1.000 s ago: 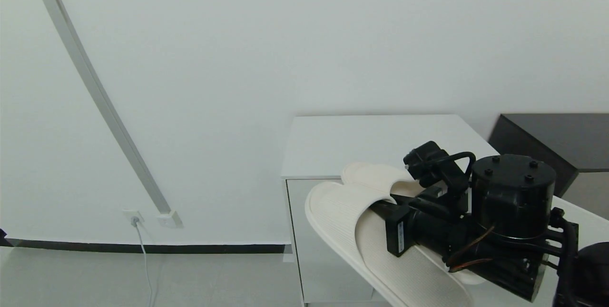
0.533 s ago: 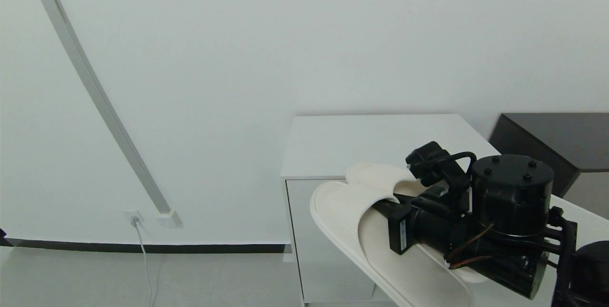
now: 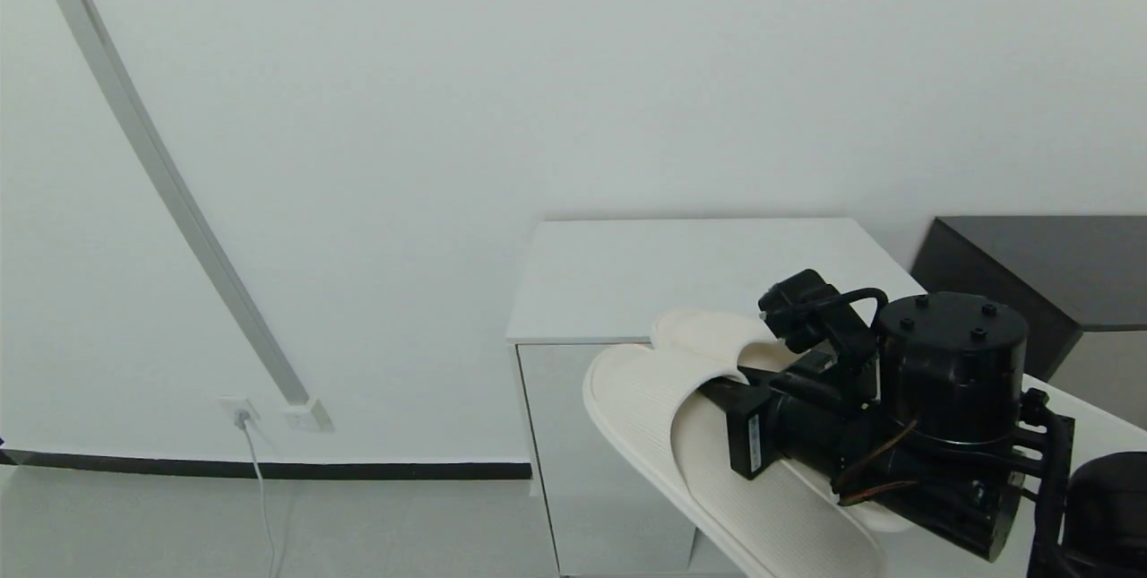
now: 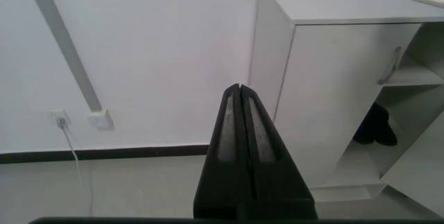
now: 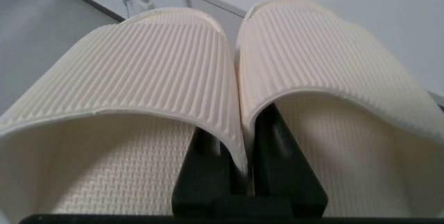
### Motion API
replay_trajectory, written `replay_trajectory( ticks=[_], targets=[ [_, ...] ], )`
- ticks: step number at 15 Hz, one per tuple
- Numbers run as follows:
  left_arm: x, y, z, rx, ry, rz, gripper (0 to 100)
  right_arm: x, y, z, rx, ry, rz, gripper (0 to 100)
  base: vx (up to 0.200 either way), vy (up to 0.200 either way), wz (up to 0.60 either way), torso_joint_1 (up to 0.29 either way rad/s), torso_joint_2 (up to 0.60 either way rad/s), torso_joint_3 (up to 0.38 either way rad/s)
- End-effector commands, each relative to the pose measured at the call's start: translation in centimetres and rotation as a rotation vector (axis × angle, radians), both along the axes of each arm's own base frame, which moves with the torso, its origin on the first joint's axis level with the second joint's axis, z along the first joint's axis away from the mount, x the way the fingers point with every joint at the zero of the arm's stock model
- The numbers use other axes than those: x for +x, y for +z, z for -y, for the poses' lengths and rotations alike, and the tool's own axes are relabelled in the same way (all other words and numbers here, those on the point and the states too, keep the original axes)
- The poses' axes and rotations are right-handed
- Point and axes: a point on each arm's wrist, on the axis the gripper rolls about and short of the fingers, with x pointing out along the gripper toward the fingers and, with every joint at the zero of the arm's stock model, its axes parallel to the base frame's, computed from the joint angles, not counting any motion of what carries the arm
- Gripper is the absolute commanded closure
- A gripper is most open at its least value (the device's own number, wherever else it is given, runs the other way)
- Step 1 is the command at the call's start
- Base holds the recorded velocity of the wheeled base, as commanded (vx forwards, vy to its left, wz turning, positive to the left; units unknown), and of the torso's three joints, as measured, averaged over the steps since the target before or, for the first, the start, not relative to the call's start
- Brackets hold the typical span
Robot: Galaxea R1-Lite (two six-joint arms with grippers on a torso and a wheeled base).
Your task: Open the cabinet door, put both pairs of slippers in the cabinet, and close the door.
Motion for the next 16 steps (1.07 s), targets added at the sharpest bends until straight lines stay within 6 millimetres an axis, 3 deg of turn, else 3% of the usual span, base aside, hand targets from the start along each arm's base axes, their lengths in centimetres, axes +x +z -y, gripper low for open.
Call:
replay_trajectory(
  ticks=[1,16],
  targets=[
    [0.01,0.00,0.00,0.000,-0.001,-0.001,100,0.02,-0.20,-0.07,-0.005,0.001,-0.005,100,0.000,-0.200,0.00,0.002,0.01,0.002],
    [0.01,0.00,0.00,0.002,-0.001,-0.001,100,0.34,-0.95,-0.41,-0.021,0.001,-0.023,100,0.000,-0.187,0.00,0.002,0.00,0.002]
  ],
)
